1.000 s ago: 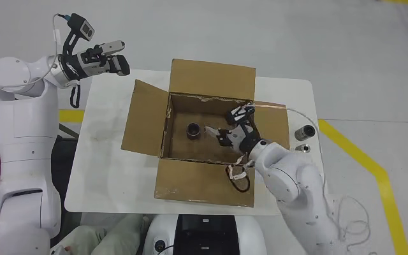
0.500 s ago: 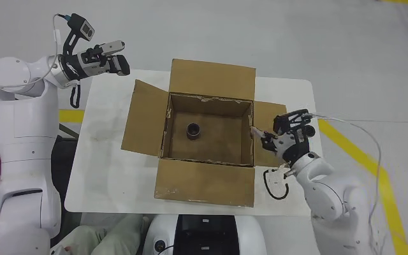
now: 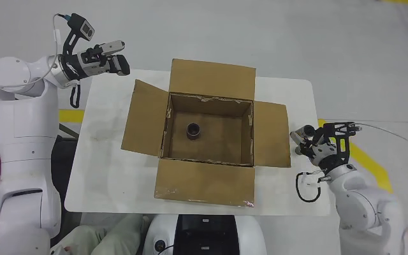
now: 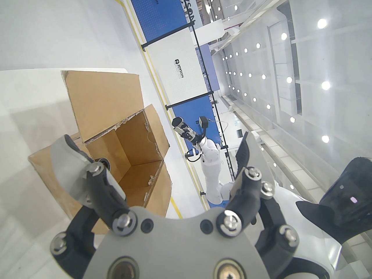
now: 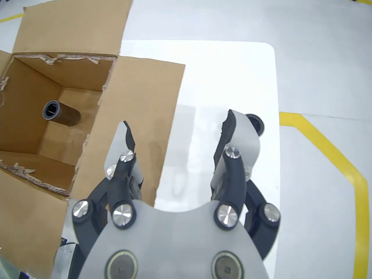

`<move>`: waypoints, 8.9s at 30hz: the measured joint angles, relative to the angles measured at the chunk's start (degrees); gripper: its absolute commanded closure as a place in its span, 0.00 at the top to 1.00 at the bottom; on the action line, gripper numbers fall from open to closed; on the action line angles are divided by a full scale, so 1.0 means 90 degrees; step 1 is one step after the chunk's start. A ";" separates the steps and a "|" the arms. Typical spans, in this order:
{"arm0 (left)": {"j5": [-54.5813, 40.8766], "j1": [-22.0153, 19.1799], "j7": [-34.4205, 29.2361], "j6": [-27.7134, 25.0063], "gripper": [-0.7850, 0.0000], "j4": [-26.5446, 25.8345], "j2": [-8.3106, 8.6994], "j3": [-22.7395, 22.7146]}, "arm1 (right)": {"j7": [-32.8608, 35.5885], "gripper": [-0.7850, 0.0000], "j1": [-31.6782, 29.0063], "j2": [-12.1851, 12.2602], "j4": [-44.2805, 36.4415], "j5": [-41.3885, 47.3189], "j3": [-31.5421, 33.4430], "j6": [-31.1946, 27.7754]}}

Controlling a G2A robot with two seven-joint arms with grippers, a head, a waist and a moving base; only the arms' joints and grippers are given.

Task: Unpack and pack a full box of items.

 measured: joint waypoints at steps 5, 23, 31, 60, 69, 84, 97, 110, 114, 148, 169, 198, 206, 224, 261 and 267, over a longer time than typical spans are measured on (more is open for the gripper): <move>0.0000 0.0000 0.0000 0.0000 1.00 0.0000 0.0000 0.0000 | 0.0005 0.74 0.0015 0.0026 0.0355 -0.0017 0.0127 0.0109; 0.0000 0.0000 0.0000 0.0000 1.00 0.0000 0.0000 0.0000 | -0.0086 0.74 0.0310 0.0082 0.1543 -0.0273 0.0098 0.0629; 0.0000 0.0000 0.0000 0.0000 1.00 0.0000 0.0000 0.0000 | -0.0183 0.71 0.0535 0.0090 0.2065 -0.0444 -0.0154 0.0757; 0.0000 0.0000 0.0000 0.0000 1.00 0.0000 0.0000 0.0000 | -0.0735 0.73 0.1238 0.0083 0.3424 -0.0788 -0.0792 0.1295; 0.0000 0.0000 0.0000 0.0000 1.00 0.0000 0.0000 0.0000 | -0.0767 0.27 0.1428 0.0076 0.3695 -0.0804 -0.0930 0.1413; 0.0000 0.0000 0.0000 0.0000 1.00 0.0000 0.0000 0.0000 | -0.0619 0.00 0.0791 0.0128 0.2512 -0.0937 -0.0683 0.1493; 0.0000 0.0000 0.0000 0.0000 1.00 0.0000 0.0000 0.0000 | -0.0601 0.00 -0.0123 0.0149 0.0470 -0.1000 -0.0392 0.1514; 0.0000 0.0000 0.0000 0.0000 1.00 0.0000 0.0000 0.0000 | -0.1202 0.00 -0.0479 0.0121 -0.0712 -0.0911 -0.0658 0.1353; 0.0000 0.0000 0.0000 0.0000 1.00 0.0000 0.0000 0.0000 | -0.1103 0.00 -0.0272 0.0123 -0.0872 -0.0995 -0.1032 0.1122; 0.0000 0.0000 0.0000 0.0000 1.00 0.0000 0.0000 0.0000 | 0.0480 0.00 0.3392 -0.0333 0.1658 -0.1713 -0.4871 0.1185; 0.0000 0.0000 0.0000 0.0000 1.00 0.0000 0.0000 0.0000 | 0.0420 0.00 0.4362 -0.0729 0.3858 -0.1101 -0.5605 0.1665; 0.0000 0.0000 0.0000 0.0000 1.00 0.0000 0.0000 0.0000 | 0.0698 0.44 0.4833 -0.1058 0.4884 -0.0857 -0.5942 0.1677; 0.0000 0.0000 0.0000 0.0000 1.00 0.0000 0.0000 0.0000 | 0.0807 0.45 0.4721 -0.1047 0.4578 -0.1031 -0.5834 0.1665; 0.0000 0.0000 0.0000 0.0000 1.00 0.0000 0.0000 0.0000 | 0.1131 0.46 0.3522 -0.0765 0.2079 -0.1528 -0.4988 0.1283; 0.0000 0.0000 0.0000 0.0000 1.00 0.0000 0.0000 0.0000 | -0.0251 0.49 0.0481 -0.0153 -0.0601 -0.0314 -0.1295 -0.0277; 0.0000 0.0000 0.0000 0.0000 1.00 0.0000 0.0000 0.0000 | -0.0385 0.49 0.0301 -0.0102 -0.0200 -0.0117 -0.0622 -0.0196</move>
